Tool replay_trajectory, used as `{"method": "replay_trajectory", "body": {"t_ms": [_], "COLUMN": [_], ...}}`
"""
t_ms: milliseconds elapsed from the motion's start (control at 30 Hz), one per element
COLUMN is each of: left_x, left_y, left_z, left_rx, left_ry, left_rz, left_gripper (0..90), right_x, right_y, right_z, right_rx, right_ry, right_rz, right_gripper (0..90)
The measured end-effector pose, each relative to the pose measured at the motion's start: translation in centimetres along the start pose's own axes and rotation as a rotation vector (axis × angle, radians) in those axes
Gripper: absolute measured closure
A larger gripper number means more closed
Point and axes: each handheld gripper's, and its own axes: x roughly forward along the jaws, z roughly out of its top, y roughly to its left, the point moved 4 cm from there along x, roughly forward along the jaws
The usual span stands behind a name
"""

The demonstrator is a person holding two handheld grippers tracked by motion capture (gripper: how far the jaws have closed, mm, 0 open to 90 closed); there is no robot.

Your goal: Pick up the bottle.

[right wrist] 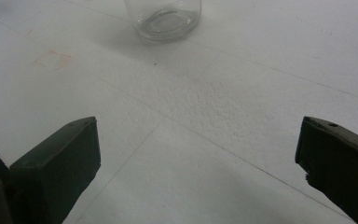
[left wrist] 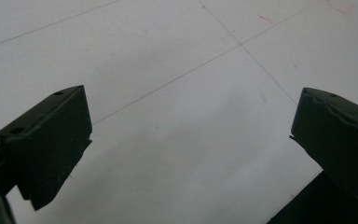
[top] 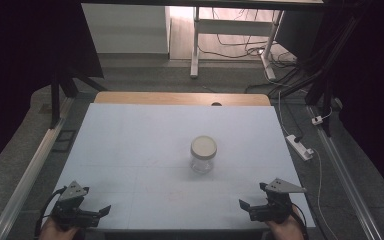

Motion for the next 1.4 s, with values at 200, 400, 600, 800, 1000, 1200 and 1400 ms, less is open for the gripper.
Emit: {"method": "replay_trajectory", "body": {"t_ms": [200,400,600,800,1000,1200,1400], "left_x": [0.0,0.0,0.0,0.0,0.0,0.1,0.1], "left_y": [0.0,0.0,0.1,0.1,0.1,0.1,0.1], "left_z": [0.0,0.0,0.0,0.0,0.0,0.0,0.0], "left_rx": [0.0,-0.001,-0.007,-0.008,-0.007,-0.011,-0.012], "left_ry": [0.002,0.002,-0.002,-0.002,0.0,0.004,0.004], "left_rz": [0.0,0.001,-0.001,0.0,-0.002,-0.009,-0.011], "left_gripper": [0.0,0.0,0.0,0.0,0.0,0.0,0.0], "right_x": [0.3,0.6,1.1,2.0,2.7,3.9,5.2], "right_y": [0.3,0.5,1.0,1.4,1.6,1.8,1.8], "right_z": [0.4,1.0,1.5,2.1,2.8,3.7,4.2], "right_rx": [-0.014,-0.028,-0.042,-0.06,-0.072,-0.097,-0.12], "right_ry": [-0.003,-0.007,0.005,0.017,0.01,0.018,0.031], "right_rz": [0.009,0.019,0.052,0.065,0.081,0.09,0.109], "right_gripper": [0.1,0.2,0.2,0.2,0.2,0.2,0.2]}}
